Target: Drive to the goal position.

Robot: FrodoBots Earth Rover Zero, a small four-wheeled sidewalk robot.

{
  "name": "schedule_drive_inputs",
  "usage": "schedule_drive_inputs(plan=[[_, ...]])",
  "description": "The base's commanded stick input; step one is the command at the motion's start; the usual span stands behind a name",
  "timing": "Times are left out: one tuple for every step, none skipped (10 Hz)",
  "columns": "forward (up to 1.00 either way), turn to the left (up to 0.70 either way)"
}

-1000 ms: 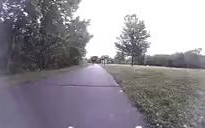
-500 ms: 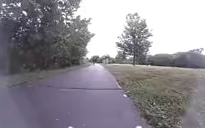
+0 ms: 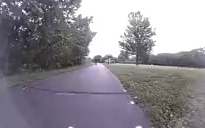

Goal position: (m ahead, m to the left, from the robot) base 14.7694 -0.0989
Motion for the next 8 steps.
schedule_drive_inputs(plan=[[0.70, 0.00], [0.70, 0.00], [0.70, 0.00], [0.70, 0.00], [0.70, 0.00], [0.70, 0.00], [0.70, 0.00], [0.70, 0.00]])
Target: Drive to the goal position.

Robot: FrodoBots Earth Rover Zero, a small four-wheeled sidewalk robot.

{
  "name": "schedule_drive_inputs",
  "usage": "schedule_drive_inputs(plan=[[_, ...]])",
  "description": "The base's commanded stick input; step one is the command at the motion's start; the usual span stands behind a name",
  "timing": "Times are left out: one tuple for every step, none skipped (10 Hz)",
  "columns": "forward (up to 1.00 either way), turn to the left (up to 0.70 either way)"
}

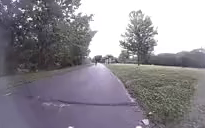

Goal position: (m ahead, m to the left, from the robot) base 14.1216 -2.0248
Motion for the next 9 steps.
schedule_drive_inputs(plan=[[0.70, 0.00], [0.70, 0.00], [0.70, 0.00], [0.70, 0.00], [0.70, 0.00], [0.70, 0.00], [0.70, 0.00], [0.70, 0.00], [0.70, 0.00]])
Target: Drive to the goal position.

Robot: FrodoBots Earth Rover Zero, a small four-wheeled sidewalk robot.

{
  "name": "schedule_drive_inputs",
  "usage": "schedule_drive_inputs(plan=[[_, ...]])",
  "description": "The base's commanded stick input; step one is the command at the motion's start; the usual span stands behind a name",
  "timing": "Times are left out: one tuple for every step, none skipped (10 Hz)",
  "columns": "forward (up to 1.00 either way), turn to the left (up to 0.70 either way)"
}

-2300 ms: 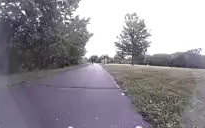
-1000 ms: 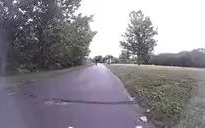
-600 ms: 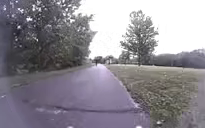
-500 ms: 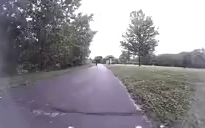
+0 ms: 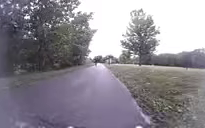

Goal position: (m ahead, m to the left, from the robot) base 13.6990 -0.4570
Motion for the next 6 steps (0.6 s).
schedule_drive_inputs(plan=[[0.70, 0.00], [0.70, 0.00], [0.70, 0.00], [0.70, 0.00], [0.70, 0.00], [0.70, 0.00]])
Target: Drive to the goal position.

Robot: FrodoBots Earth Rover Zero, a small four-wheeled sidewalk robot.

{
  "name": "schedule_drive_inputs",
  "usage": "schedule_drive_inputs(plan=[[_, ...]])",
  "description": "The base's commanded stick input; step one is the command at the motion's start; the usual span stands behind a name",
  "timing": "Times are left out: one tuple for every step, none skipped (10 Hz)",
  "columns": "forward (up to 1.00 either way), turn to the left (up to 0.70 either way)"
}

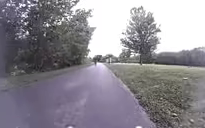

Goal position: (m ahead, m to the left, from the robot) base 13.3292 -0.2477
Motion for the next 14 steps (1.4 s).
schedule_drive_inputs(plan=[[0.70, 0.01], [0.70, 0.00], [0.70, 0.00], [0.70, 0.00], [0.70, 0.00], [0.70, 0.01], [0.70, 0.01], [0.70, 0.00], [0.70, 0.00], [0.70, -0.06], [0.70, -0.09], [0.70, -0.03], [0.70, 0.00], [0.70, 0.00]])
